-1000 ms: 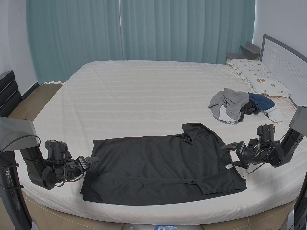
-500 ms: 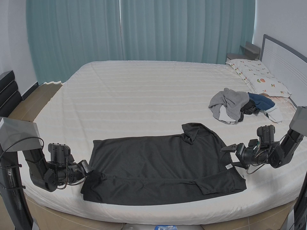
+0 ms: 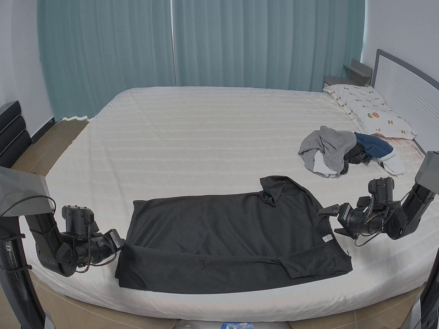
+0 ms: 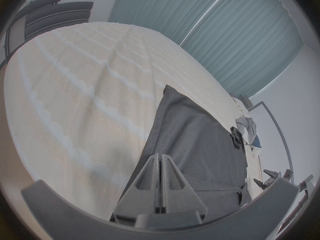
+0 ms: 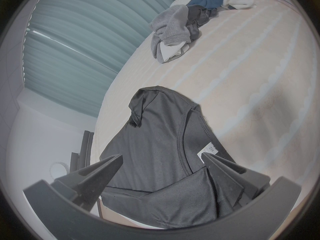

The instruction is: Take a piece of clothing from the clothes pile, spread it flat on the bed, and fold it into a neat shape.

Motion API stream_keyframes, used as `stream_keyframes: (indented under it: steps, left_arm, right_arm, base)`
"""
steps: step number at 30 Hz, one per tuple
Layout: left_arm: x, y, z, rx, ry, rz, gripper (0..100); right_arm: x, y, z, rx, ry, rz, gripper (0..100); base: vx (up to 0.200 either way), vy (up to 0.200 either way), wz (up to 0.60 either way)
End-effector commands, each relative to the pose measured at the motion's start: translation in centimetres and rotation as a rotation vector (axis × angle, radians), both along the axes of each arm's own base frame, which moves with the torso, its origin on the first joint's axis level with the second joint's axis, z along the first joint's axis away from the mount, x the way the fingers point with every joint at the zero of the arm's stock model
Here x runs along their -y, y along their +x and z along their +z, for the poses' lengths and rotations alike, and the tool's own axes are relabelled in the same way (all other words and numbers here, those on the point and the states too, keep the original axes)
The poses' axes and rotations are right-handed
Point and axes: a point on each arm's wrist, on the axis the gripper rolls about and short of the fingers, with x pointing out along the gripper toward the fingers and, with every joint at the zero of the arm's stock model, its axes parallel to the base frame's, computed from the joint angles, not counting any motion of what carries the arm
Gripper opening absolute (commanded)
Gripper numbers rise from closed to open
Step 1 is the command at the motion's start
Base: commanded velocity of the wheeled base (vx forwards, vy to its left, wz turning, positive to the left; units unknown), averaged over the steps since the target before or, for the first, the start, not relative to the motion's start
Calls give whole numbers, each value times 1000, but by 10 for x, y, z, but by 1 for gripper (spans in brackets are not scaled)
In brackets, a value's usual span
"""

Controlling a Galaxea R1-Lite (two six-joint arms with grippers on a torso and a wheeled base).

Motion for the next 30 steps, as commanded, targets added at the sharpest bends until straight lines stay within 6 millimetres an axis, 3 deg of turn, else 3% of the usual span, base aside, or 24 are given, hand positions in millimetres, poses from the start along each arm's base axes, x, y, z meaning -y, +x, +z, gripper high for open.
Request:
stream_keyframes:
  steps: [1, 14, 30]
  left_arm:
    - [0, 0, 4, 14, 0, 3, 0]
    - [-2, -1, 9, 27, 0, 9, 0]
    - [-3, 0, 7, 24, -2, 11, 0]
  right_arm:
    - [0, 1, -2, 2, -17, 9, 100]
    - [3, -2, -37, -38, -125, 129, 100]
    - [3, -7, -46, -47, -93, 223, 100]
  base:
    - [0, 0, 0]
    - [0, 0, 0]
    - [0, 0, 0]
